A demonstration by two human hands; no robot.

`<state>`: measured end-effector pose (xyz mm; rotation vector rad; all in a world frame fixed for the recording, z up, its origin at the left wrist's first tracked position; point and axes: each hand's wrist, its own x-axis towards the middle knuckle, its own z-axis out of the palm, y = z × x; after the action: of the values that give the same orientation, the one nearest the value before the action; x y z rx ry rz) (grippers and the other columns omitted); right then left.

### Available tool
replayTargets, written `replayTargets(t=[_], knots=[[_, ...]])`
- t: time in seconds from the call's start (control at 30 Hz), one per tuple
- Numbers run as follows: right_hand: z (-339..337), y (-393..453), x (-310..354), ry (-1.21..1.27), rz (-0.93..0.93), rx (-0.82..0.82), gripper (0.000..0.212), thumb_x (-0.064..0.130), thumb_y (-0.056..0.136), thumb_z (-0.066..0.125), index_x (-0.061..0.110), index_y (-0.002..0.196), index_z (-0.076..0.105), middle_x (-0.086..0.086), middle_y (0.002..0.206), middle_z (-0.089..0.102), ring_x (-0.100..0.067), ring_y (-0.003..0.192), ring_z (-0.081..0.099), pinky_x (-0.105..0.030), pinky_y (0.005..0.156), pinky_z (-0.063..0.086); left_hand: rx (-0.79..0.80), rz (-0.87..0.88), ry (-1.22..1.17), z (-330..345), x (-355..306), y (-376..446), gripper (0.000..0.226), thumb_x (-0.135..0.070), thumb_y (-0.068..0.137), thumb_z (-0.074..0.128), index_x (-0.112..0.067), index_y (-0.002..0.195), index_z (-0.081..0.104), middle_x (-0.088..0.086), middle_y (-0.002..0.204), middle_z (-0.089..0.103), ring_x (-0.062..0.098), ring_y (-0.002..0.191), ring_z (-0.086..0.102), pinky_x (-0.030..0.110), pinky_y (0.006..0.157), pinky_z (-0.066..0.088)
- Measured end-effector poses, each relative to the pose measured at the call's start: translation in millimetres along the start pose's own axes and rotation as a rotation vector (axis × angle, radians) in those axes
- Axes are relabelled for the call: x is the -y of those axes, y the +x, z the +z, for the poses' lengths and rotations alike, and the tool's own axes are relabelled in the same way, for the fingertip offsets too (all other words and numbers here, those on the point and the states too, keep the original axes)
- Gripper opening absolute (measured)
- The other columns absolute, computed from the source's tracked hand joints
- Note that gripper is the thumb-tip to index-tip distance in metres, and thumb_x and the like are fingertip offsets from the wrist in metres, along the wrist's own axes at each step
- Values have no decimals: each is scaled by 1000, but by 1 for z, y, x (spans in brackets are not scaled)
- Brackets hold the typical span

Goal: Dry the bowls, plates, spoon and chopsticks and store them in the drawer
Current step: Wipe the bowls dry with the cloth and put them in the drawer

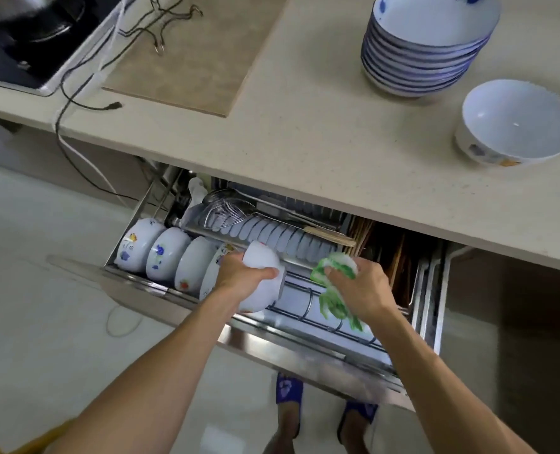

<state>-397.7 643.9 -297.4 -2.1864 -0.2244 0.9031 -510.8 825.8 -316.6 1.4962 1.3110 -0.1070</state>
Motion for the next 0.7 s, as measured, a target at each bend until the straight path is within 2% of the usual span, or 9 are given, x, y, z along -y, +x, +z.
replayTargets(t=[0.07, 0.2, 0.33, 0.5, 0.7], knots=[[12, 6, 5, 3, 7, -10, 17, 38, 93, 67, 22, 86, 68, -4, 79, 71, -22, 72, 69, -34, 66, 57, 18, -20, 39, 0, 7, 12, 40, -19, 70, 90, -11, 102, 66, 6, 94, 68, 16, 74, 61, 24, 54, 42], [32, 19, 14, 4, 5, -10, 21, 37, 95, 66, 17, 95, 69, -3, 80, 69, -19, 70, 68, -26, 56, 51, 47, -45, 90, 0, 18, 33, 58, -23, 70, 91, -4, 117, 61, 10, 104, 68, 20, 81, 60, 24, 57, 41], [41, 26, 15, 13, 22, 7, 17, 36, 96, 65, 20, 94, 63, 4, 77, 64, -11, 63, 63, -16, 48, 44, 47, -73, 118, 2, 27, 47, 64, -27, 69, 91, -1, 117, 59, 9, 104, 65, 25, 90, 61, 28, 68, 44], [49, 29, 8, 2, 46, 6, 20, 37, 96, 64, 17, 100, 65, 5, 79, 65, -10, 65, 64, -13, 47, 42, 59, -80, 149, 8, 35, 58, 50, -24, 67, 93, -8, 99, 58, 12, 100, 69, 28, 88, 64, 31, 71, 49], [55, 30, 1, 17, 60, -11, 31, 42, 97, 60, 13, 98, 68, -4, 80, 70, -15, 61, 65, -16, 45, 44, 81, -99, 198, 15, 43, 64, 42, -21, 73, 89, -12, 98, 57, 12, 104, 68, 30, 95, 64, 36, 84, 54]])
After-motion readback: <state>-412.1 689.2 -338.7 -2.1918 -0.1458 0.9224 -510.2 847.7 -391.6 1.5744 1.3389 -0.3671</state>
